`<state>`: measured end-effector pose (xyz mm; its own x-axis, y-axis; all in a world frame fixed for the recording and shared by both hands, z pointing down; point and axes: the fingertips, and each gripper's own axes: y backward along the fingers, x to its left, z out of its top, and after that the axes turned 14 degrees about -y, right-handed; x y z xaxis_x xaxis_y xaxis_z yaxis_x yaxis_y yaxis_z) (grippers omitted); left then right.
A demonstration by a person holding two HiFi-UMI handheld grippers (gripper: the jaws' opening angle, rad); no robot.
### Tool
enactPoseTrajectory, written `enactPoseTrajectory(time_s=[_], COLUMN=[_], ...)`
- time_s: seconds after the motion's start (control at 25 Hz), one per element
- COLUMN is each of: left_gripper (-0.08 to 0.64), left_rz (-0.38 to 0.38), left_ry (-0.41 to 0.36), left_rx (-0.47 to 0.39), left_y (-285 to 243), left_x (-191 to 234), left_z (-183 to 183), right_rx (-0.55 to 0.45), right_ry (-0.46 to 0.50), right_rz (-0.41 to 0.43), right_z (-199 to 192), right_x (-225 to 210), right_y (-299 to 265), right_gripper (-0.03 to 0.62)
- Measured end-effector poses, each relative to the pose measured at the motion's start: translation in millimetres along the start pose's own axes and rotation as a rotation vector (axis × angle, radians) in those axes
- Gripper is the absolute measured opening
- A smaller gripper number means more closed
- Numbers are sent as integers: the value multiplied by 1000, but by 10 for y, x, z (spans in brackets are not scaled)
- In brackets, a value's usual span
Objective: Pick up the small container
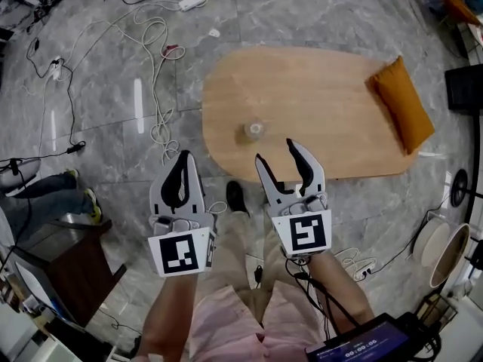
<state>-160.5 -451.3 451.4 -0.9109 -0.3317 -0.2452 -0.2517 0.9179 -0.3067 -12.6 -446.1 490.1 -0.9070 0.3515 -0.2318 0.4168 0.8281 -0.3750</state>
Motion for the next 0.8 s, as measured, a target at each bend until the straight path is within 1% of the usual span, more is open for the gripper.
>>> enactPoseTrajectory(time_s=[0.2,0.56,0.8], left_gripper=[14,14,14], left_rz=[-9,-79,-77], left_ry=[9,5,5], left_rx=[26,73,76], left_y=[-101,-302,-445], left_x=[-55,-385,-387], left_z=[-314,-1036,-1347], right_rx=[26,47,44], right_ry=[-10,-6,-17], right_rz=[-14,-48,-70], right_z=[-354,-1122,-1448], right_x=[-68,-261,-370], right_y=[-111,-376,-574], right_gripper=[245,245,247])
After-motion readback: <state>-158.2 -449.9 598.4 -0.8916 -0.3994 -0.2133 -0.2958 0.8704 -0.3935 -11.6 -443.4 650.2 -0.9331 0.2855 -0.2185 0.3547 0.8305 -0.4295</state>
